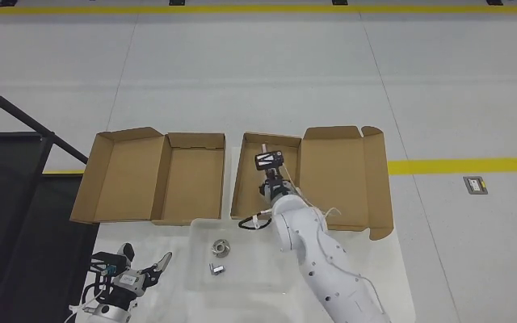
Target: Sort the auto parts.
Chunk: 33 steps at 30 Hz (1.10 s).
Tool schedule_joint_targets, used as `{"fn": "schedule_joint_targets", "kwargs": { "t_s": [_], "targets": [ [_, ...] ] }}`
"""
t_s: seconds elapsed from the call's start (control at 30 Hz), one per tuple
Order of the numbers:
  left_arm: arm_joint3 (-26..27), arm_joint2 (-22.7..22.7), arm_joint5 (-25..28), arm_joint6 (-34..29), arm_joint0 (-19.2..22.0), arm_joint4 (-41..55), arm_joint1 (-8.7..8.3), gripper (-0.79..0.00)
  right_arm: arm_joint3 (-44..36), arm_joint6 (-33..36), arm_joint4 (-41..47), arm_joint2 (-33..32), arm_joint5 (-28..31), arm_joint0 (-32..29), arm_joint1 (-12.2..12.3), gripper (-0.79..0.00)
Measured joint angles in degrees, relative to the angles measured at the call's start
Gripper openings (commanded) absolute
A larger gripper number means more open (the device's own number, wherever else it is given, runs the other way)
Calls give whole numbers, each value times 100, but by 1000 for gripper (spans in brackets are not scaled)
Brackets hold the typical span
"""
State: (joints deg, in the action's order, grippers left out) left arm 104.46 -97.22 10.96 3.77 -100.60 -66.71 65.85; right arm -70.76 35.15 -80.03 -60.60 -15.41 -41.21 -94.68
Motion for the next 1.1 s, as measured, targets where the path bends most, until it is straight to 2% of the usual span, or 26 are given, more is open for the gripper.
{"fn": "schedule_joint_targets", "kwargs": {
  "t_s": [0.17,0.47,0.63,0.77,1.1],
  "targets": [
    [0,0,0,0,0,0,0,0,806,-894,855,-271,314,397,-72,-785],
    [0,0,0,0,0,0,0,0,2073,-1616,2149,-424,674,996,-254,-785],
    [0,0,0,0,0,0,0,0,2768,-1820,2716,-331,772,1325,-403,-785],
    [0,0,0,0,0,0,0,0,3299,-1608,2847,-83,1070,1633,-528,-785],
    [0,0,0,0,0,0,0,0,3274,-1640,2806,-57,1023,1575,-531,-785]
  ]
}}
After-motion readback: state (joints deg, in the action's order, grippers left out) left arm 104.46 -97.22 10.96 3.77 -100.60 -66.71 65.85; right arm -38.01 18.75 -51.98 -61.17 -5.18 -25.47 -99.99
